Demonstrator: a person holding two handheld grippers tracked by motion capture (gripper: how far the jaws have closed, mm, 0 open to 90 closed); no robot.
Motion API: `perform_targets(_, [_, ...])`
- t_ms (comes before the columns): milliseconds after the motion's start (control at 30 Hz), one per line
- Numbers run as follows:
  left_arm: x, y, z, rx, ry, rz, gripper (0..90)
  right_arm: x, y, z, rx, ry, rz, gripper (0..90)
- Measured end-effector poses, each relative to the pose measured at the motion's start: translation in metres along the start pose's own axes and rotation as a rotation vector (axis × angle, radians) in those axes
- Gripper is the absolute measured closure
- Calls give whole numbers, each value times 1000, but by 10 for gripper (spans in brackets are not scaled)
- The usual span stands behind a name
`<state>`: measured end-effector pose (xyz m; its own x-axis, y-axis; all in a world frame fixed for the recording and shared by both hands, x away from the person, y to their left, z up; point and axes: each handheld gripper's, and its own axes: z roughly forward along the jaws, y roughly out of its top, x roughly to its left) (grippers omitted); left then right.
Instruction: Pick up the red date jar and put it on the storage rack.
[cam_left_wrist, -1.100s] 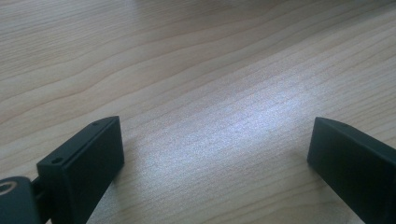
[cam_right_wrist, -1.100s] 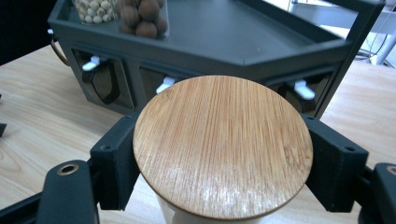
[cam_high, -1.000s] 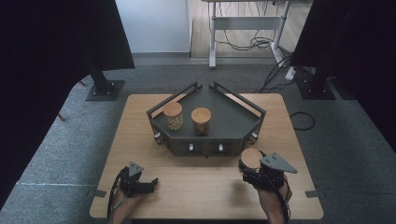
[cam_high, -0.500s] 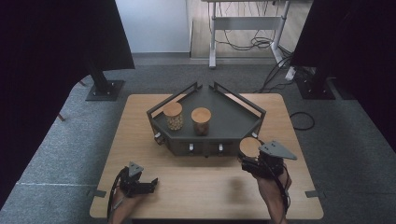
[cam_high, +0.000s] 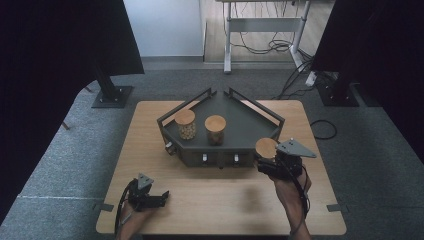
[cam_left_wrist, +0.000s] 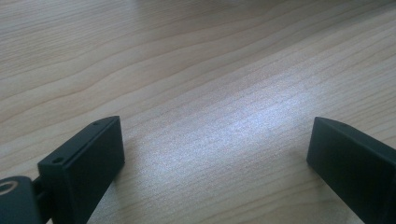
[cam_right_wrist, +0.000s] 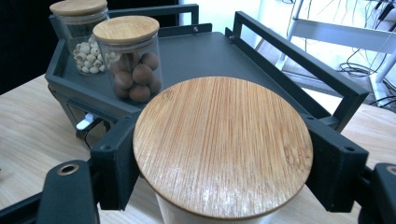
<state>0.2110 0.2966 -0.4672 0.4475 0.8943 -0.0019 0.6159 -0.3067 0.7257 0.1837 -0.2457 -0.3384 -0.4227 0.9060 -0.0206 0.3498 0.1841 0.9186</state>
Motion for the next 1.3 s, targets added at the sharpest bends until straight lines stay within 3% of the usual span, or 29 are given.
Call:
perform_targets(933, [0, -1, 0, -1, 0, 1, 38, -3, 27, 30, -11, -9, -7, 228])
perform_targets(1300, [0, -1, 0, -1, 0, 1, 37, -3, 30, 42, -10, -30, -10, 228])
